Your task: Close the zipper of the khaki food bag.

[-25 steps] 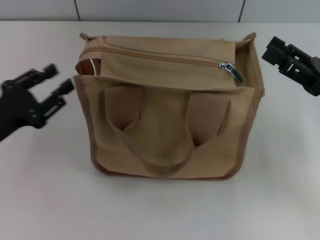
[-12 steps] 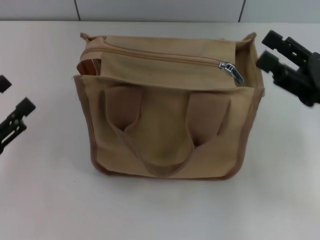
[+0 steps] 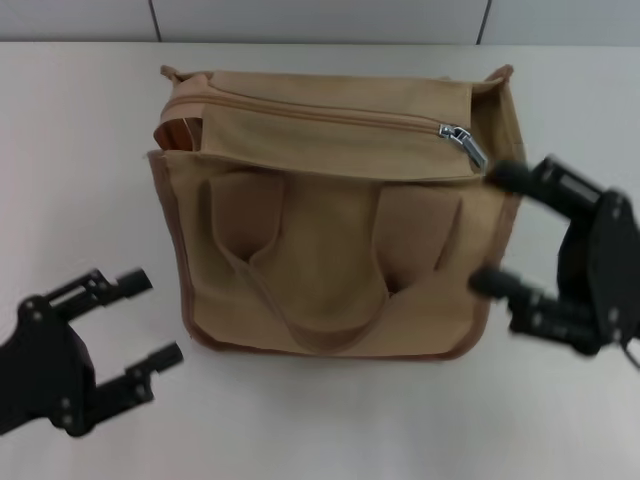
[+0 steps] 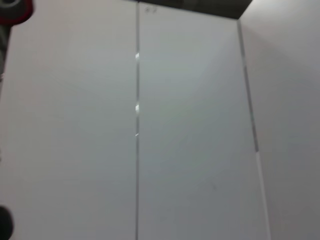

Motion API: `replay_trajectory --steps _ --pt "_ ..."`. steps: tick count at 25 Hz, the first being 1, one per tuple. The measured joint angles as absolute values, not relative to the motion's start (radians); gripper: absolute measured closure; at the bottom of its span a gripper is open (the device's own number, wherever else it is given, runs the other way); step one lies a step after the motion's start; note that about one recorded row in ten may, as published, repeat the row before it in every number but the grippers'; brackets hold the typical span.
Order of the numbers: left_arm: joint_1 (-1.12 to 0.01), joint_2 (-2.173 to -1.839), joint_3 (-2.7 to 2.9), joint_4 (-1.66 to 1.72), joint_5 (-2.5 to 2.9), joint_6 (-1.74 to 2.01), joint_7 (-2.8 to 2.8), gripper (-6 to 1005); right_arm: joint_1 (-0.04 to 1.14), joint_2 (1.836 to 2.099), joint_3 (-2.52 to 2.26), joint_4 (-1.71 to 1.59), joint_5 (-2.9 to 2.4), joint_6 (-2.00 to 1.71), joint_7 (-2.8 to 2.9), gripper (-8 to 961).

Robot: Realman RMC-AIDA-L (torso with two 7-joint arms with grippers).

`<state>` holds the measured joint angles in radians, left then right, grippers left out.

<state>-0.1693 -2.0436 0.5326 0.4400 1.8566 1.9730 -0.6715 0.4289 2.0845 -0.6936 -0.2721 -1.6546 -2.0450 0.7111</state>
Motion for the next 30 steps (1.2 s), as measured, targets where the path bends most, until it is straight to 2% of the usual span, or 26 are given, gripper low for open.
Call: replay_trajectory --steps 6,14,30 --pt "-0.172 -2.044 0.542 0.435 1.904 1.965 -0.663 306 0.429 2.085 -0.818 -0.26 -1.679 -1.982 0.705 157" --pt "-0.23 -2.058 0.546 0.435 2.065 1.947 -0.681 306 0.462 2.086 -0.998 -0.265 -1.684 -1.819 0.727 155" --pt "-0.252 -2.066 0.6 0.433 2.084 1.872 -0.68 306 0.473 2.087 -1.083 -0.259 -1.684 -1.676 0.743 154"
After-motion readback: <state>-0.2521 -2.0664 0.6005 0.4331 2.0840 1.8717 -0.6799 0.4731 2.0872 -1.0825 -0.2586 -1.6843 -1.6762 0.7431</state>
